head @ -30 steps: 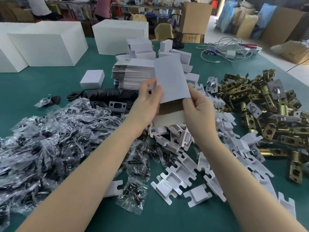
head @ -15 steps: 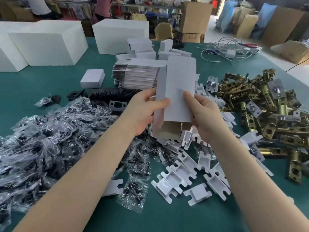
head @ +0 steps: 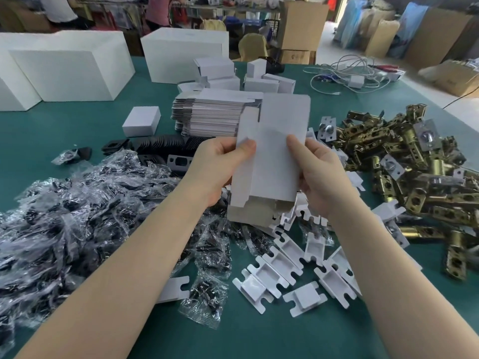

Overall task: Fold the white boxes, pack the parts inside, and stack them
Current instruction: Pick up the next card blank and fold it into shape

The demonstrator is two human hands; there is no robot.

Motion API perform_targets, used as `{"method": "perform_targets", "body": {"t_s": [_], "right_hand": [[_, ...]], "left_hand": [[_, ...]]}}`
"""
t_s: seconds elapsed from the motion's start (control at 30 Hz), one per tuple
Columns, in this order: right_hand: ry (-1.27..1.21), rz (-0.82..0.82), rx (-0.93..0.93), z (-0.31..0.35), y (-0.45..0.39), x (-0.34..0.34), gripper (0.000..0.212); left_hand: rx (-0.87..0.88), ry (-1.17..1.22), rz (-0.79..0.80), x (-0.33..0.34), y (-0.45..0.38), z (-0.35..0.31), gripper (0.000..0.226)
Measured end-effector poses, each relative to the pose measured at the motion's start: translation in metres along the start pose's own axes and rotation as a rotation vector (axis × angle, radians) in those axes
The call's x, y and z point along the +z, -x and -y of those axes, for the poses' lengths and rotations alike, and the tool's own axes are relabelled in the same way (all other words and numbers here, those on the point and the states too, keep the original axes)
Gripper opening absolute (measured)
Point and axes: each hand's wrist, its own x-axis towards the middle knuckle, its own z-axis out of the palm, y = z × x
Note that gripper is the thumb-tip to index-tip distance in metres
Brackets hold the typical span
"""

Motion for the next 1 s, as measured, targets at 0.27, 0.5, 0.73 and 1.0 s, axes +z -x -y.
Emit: {"method": "perform_targets", "body": {"t_s": [0.27, 0.5, 0.73, 1.0], "right_hand": [[0.078, -0.204, -0.141, 0.0070, -0.0005, -0.0009, 0.049], [0.157, 0.004, -0.089, -0.0009, -0.0009, 0.0008, 0.016], [0.110, 0.041, -0.061, -0.0007, -0.0024, -0.0034, 0.015], [0.159, 0.004, -0.079, 0.0022, 0.0010, -0.0001, 0.022]], "left_hand": [[0.040, -0.042, 0.186, 0.0028, 0.0015, 0.0000, 0.024], [0.051, 0.100, 0.040, -0.0014, -0.0023, -0.0012, 0.025], [0.032, 0.088, 0.001, -0.0027, -0.0033, -0.0028, 0.039], [0.151, -0.156, 0.019, -0.0041, -0.0026, -0.0024, 0.085]]}}
